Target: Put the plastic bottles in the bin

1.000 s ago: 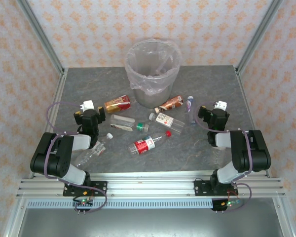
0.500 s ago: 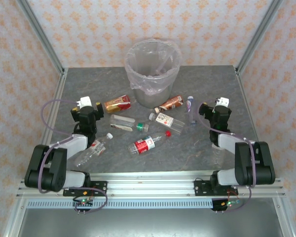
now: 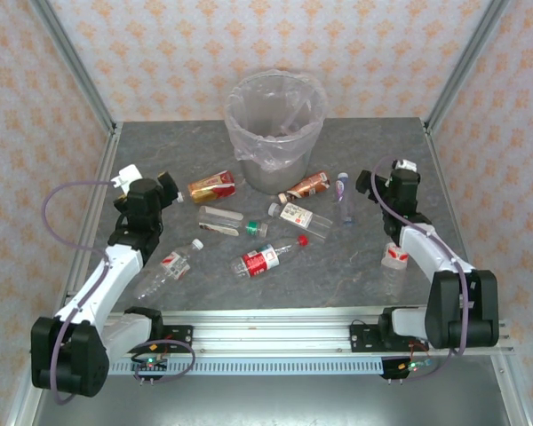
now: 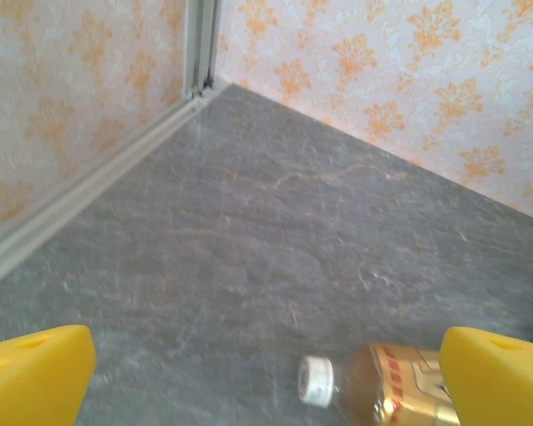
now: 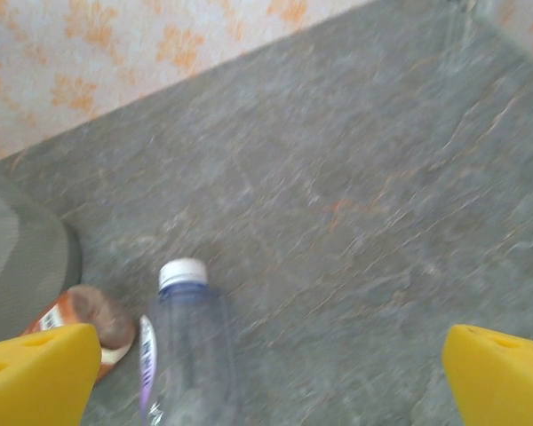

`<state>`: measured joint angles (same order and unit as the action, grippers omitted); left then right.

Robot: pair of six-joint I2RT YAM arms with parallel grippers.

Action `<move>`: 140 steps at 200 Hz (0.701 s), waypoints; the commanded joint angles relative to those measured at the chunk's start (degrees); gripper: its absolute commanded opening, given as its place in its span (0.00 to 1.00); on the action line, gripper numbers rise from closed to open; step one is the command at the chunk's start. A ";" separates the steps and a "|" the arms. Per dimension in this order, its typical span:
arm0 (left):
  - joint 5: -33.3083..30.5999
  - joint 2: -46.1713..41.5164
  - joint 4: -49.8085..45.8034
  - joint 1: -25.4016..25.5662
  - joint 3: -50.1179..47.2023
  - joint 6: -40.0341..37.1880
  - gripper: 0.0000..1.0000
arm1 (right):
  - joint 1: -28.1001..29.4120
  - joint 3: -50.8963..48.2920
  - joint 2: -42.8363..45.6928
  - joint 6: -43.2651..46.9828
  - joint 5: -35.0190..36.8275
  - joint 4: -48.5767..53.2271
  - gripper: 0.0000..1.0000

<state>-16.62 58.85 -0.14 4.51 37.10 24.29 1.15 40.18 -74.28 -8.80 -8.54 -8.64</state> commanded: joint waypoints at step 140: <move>13.23 0.42 -9.07 0.16 2.81 12.29 1.00 | 10.98 16.98 -23.43 -4.70 3.18 27.18 0.87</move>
<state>-3.49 59.53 -9.65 4.51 39.59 35.42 12.08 53.65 -95.00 -12.12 -9.19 14.61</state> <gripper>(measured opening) 0.999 0.883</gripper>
